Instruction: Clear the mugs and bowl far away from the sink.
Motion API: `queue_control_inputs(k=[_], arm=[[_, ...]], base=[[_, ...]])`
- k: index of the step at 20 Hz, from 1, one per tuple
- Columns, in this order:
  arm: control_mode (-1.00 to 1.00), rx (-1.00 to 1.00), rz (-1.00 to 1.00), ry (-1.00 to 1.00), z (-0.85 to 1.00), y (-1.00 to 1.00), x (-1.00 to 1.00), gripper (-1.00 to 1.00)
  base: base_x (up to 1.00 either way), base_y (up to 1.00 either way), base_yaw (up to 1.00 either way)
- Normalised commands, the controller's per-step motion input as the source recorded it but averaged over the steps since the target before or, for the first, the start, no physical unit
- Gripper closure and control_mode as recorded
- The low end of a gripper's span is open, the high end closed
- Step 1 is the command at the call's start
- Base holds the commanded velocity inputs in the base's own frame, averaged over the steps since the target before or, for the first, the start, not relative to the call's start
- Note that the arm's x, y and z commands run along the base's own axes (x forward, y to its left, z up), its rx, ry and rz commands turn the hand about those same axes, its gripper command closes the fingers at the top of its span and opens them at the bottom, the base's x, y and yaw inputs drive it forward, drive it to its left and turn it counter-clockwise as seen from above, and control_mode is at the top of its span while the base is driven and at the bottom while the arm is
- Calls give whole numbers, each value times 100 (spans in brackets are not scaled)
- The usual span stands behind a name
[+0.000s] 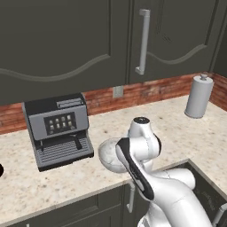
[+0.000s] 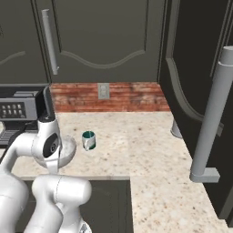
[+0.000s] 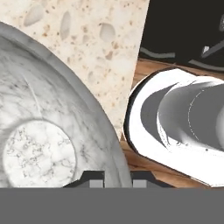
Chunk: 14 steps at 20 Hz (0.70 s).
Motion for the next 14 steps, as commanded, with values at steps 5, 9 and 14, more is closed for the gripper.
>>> queue_control_inputs(k=[5, 9, 14], arm=[[-100, 0, 2, 0, -68, 7, 36, 100], [-100, 0, 1, 0, -58, 6, 39, 100], [-100, 0, 0, 0, -21, 9, 30, -100]], base=[[0, 0, 0], [0, 0, 0], [0, 0, 0]])
